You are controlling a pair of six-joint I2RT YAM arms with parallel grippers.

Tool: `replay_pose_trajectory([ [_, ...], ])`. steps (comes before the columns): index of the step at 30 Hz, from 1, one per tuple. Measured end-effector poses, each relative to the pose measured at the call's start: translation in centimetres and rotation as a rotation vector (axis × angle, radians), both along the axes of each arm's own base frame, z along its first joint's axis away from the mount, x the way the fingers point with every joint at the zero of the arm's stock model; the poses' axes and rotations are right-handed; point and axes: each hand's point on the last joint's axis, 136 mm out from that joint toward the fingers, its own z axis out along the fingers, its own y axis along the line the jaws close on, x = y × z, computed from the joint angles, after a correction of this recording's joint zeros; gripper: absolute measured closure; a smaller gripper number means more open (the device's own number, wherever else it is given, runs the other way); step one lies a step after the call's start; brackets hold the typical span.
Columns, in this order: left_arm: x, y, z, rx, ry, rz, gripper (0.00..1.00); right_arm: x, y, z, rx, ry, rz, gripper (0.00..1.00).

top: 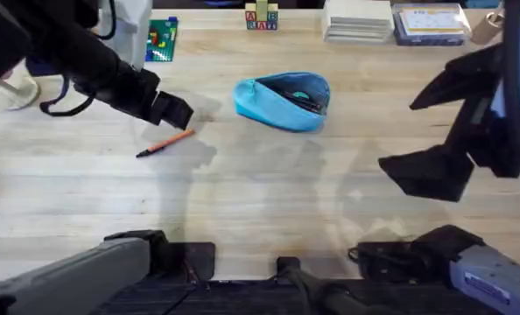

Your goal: Unzip the bag, pick up the pens from the table one at a time and place them inside, then zip the bag closed.

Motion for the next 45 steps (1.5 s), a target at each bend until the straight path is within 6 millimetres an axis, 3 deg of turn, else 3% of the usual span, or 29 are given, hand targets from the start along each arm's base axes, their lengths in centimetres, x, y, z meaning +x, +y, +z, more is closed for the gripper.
replay_pose_trajectory([
  [14, 0.9, 0.8, -3.0, 0.102, 0.093, -0.362, 0.007, -0.2, -0.3, -0.2, -0.014, 0.01, -0.005, 0.004],
  [24, 2.7, 1.7, -7.1, 0.096, 0.174, -0.395, 0.006, -0.3, -0.3, -0.3, -0.016, 0.017, -0.005, 0.005],
  [29, 2.8, 1.2, -7.9, 0.064, 0.18, -0.402, 0.006, -0.4, -0.3, -0.3, -0.016, 0.017, -0.005, 0.005],
  [34, 1.7, 0.9, -9.1, 0.042, 0.208, -0.432, 0.005, -0.4, -0.3, -0.3, -0.017, 0.018, -0.005, 0.005],
  [45, 1.8, 1.6, -10.6, 0.047, 0.181, -0.438, 0.006, -0.4, -0.3, -0.3, -0.017, 0.018, -0.005, 0.004],
])
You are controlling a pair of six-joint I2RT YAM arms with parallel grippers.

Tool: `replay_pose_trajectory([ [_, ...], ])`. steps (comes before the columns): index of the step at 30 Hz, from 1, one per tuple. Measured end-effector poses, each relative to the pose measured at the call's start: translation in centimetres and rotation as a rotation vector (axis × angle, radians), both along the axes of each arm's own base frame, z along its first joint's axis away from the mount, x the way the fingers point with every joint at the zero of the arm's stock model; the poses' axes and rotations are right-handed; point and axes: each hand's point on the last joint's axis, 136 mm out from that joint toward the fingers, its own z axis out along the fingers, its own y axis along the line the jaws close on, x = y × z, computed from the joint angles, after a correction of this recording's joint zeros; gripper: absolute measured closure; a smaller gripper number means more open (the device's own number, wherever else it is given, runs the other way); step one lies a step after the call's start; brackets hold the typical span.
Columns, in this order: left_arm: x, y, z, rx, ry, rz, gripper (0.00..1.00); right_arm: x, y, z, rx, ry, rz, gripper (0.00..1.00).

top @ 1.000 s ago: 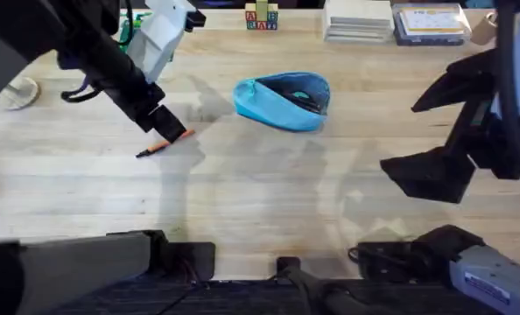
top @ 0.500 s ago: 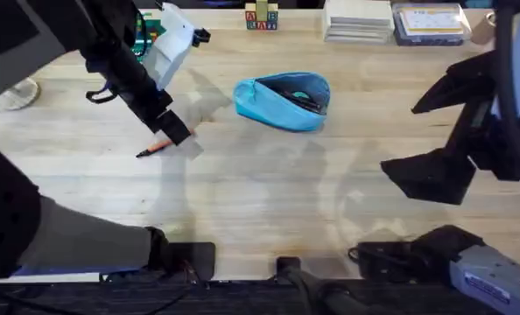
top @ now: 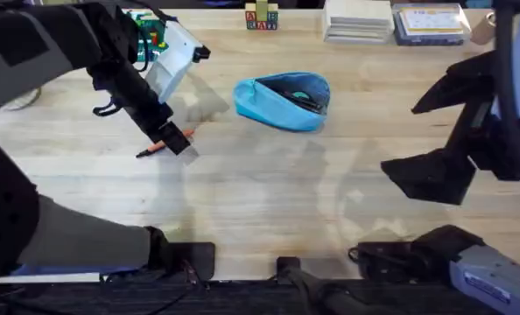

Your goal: Unzip the bag, pick up the pens from the table one at a time and place them inside, then zip the bag closed.

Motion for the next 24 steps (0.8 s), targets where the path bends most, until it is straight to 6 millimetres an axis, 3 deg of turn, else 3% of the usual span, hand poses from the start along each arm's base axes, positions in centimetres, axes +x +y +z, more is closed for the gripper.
replay_pose_trajectory([
  [14, -0.4, -0.1, -1.7, -0.009, -0.012, -0.001, 0.017, 0.0, 0.0, 0.0, 0.0, 0.001, 0.0, 0.003],
  [20, -0.2, 0.0, -1.8, -0.005, -0.022, 0.0, 0.111, 0.0, 0.0, 0.0, 0.0, 0.001, 0.0, 0.005],
  [24, -0.1, 0.0, -1.8, -0.004, -0.025, -0.001, 0.254, 0.0, 0.0, 0.0, 0.0, 0.001, 0.0, 0.004],
])
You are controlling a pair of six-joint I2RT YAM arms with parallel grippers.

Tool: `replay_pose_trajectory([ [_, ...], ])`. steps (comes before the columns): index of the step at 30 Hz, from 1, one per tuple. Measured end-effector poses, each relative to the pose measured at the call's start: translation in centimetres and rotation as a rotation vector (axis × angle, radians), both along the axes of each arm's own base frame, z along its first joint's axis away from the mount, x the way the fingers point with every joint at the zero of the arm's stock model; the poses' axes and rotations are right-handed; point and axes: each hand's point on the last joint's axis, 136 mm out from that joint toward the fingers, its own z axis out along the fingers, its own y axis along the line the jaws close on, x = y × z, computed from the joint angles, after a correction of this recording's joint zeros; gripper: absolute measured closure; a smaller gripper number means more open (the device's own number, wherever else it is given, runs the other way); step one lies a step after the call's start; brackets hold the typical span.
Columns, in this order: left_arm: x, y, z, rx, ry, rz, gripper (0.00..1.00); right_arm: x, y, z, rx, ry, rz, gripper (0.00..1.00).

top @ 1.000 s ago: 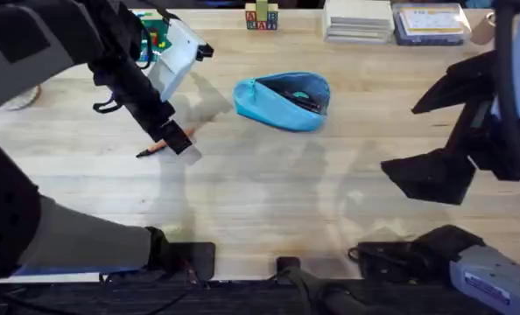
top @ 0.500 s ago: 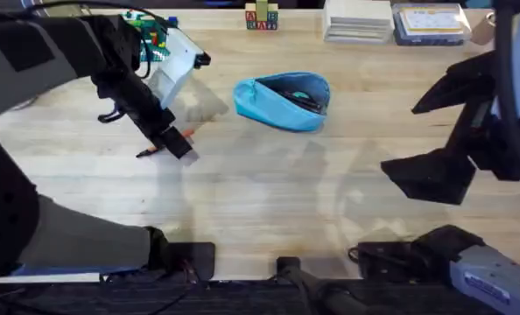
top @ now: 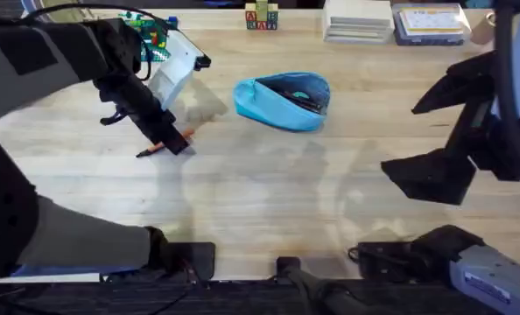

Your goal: Unzip the bag, pick up the pens from the table one at a time and place them inside, then zip the bag closed.

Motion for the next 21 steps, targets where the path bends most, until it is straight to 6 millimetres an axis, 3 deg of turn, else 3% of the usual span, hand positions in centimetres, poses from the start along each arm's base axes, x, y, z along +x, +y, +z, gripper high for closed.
replay_pose_trajectory([
  [5, 0.05, 0.01, 0.0, 0.0, -0.002, -0.002, 0.492, 0.0, 0.0, 0.0, 0.0, 0.0, 0.0, 0.004],
  [9, 0.05, 0.0, 0.0, 0.0, -0.002, 0.002, 0.554, -0.01, 0.0, 0.0, 0.0, 0.0, 0.0, 0.004],
  [13, 0.05, 0.0, 0.0, 0.0, -0.002, 0.002, 0.726, -0.12, -0.04, -0.06, -0.002, 0.005, 0.0, 0.005],
  [17, 0.05, 0.01, 0.01, 0.0, -0.002, 0.004, 0.79, -0.37, -0.14, -0.2, -0.006, 0.017, 0.0, 0.004],
  [19, 0.15, 0.08, 0.03, 0.003, -0.006, 0.006, 0.929, -0.49, -0.18, -0.26, -0.008, 0.023, 0.0, 0.004],
  [21, 0.14, 0.09, 0.05, 0.003, -0.006, 0.006, 0.952, -0.52, -0.2, -0.28, -0.009, 0.024, 0.0, 0.004],
])
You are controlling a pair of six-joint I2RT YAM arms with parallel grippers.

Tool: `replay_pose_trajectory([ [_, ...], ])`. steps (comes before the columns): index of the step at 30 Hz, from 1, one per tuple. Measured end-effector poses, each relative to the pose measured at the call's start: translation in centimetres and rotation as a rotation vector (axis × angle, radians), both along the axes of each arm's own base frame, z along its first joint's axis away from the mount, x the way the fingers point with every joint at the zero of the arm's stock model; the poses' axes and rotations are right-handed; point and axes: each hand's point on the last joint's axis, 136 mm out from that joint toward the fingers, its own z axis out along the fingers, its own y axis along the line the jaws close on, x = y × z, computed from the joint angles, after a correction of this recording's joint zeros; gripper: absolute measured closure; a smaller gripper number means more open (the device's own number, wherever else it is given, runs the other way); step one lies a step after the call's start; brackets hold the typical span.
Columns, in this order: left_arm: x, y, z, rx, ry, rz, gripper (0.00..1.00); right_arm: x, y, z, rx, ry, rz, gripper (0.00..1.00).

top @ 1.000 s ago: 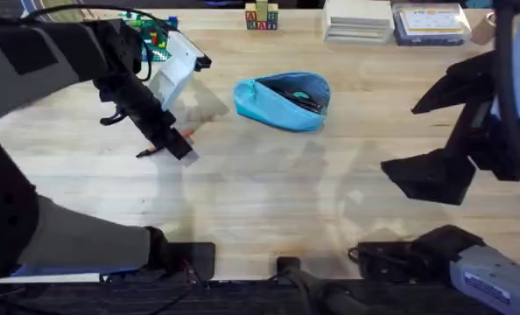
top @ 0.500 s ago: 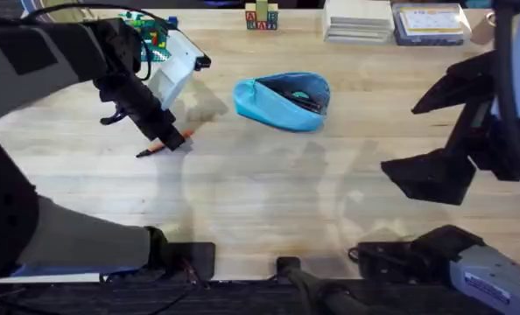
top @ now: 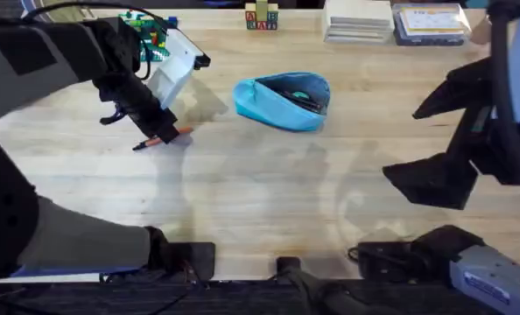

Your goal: Unzip the bag, pick up the pens from the table one at a time and place them inside, then zip the bag closed.

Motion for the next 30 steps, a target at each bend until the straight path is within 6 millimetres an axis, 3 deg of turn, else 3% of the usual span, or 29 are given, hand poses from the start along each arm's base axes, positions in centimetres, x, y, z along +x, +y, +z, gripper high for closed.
replay_pose_trajectory([
  [13, 0.1, -0.4, 0.1, -0.025, -0.005, 0.001, 0.958, 0.0, 0.0, 0.0, 0.0, 0.001, 0.0, 0.004],
  [18, 0.4, -1.8, 0.8, -0.11, -0.037, -0.005, 0.958, 0.0, 0.0, 0.0, 0.0, 0.0, 0.0, 0.004],
  [22, 1.0, -2.4, 3.0, -0.138, -0.118, -0.015, 0.958, 0.0, 0.0, 0.0, 0.0, -0.001, 0.0, 0.004],
  [30, 1.9, -2.9, 9.7, -0.147, -0.349, -0.017, 0.958, 0.0, 0.0, 0.0, 0.0, -0.001, 0.0, 0.004],
])
